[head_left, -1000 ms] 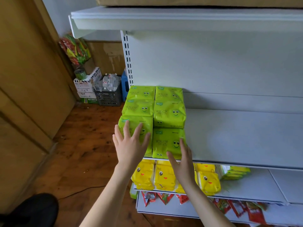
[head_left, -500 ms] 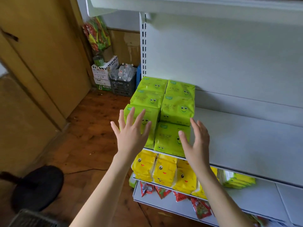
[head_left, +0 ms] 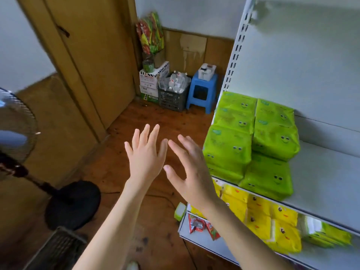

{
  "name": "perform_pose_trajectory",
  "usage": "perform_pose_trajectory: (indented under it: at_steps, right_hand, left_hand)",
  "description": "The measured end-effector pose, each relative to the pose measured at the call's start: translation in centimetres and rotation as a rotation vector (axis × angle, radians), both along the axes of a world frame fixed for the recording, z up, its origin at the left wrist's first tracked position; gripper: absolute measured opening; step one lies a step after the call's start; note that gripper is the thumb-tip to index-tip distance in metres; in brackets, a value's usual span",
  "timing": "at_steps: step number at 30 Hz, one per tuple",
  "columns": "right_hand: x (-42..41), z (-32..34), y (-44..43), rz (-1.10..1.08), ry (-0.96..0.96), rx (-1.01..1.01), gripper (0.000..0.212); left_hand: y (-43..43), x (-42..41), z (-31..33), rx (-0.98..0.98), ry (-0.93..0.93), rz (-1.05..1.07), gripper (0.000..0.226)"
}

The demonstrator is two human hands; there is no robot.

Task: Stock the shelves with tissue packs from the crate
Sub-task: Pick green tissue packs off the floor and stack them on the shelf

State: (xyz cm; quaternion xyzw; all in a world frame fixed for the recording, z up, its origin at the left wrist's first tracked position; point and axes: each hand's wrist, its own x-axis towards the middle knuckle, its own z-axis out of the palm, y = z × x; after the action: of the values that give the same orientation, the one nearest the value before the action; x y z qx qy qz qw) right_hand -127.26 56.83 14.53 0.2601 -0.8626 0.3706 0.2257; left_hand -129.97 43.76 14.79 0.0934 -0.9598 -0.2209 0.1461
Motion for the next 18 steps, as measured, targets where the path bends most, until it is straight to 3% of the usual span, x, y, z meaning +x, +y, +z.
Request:
perform_pose_trajectory:
  at_steps: [6, 13, 18]
  right_hand:
    - [-2.6, -9.9, -9.1, 0.023, -0.551, 0.082, 0.053]
    - [-3.8, -24.8, -12.9, -0.176, -1.230, 0.232, 0.054]
    - [-5.5, -36.0, -10.9, -0.351, -1.430, 0.469, 0.053]
  left_hand:
    - [-12.3, -1.0, -6.3, -0.008, -0.194, 0.031, 0.052]
    - [-19.2, 0.3, -17.4, 0.237, -0.631, -0.030, 0.056]
    - [-19.1, 0.1, -29.1, 0.413, -0.875, -0.003, 0.055]
